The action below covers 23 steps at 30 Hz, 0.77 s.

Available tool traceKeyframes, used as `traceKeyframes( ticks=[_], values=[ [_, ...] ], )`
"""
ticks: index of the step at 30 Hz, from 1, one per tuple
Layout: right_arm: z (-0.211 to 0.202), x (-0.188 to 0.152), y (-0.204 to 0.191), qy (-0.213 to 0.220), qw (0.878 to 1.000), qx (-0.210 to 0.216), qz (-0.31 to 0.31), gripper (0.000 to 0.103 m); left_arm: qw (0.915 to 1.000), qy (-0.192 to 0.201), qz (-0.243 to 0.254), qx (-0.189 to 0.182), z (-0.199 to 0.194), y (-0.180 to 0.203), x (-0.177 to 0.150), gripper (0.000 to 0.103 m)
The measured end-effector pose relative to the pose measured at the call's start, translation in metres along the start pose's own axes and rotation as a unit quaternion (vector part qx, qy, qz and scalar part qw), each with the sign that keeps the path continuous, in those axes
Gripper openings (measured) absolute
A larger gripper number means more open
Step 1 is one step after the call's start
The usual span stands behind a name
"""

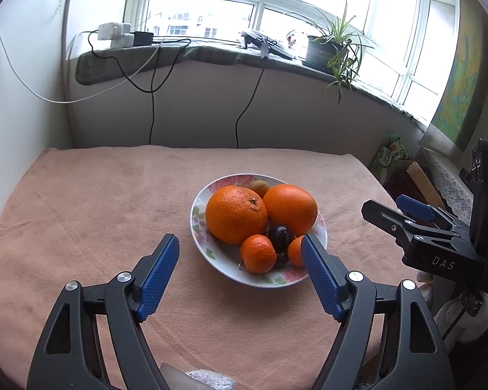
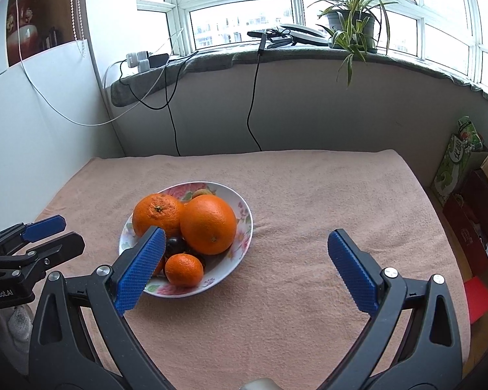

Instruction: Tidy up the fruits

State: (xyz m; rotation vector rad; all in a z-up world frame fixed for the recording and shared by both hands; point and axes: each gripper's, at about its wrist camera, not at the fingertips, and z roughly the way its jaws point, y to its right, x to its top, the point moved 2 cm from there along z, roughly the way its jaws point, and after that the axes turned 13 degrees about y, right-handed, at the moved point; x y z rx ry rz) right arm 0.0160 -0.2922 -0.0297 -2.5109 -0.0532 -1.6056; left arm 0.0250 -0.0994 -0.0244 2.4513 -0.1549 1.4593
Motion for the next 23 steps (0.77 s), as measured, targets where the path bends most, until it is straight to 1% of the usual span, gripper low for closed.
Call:
traceKeyframes(
  ticks=[13,20,23],
  values=[
    [0.0033,-0.0026,-0.0004,-0.006,1.0,0.004,0.006,0.102,1.0,0.003,-0.001,0.003,-0.0006,-0.0008,-0.0005,0.077],
    [0.0047,-0.0042,0.0025,-0.01,1.0,0.004,0.012,0.102,0.9999,0.012,0.005,0.004,-0.0026,0.0009,-0.0004,0.077],
    [0.0067,-0.0056,0.0059,-0.012,1.0,0.004,0.017,0.102,0.9999,0.008,0.002,0.006,-0.0013,-0.0004,-0.0009,0.077]
  ],
)
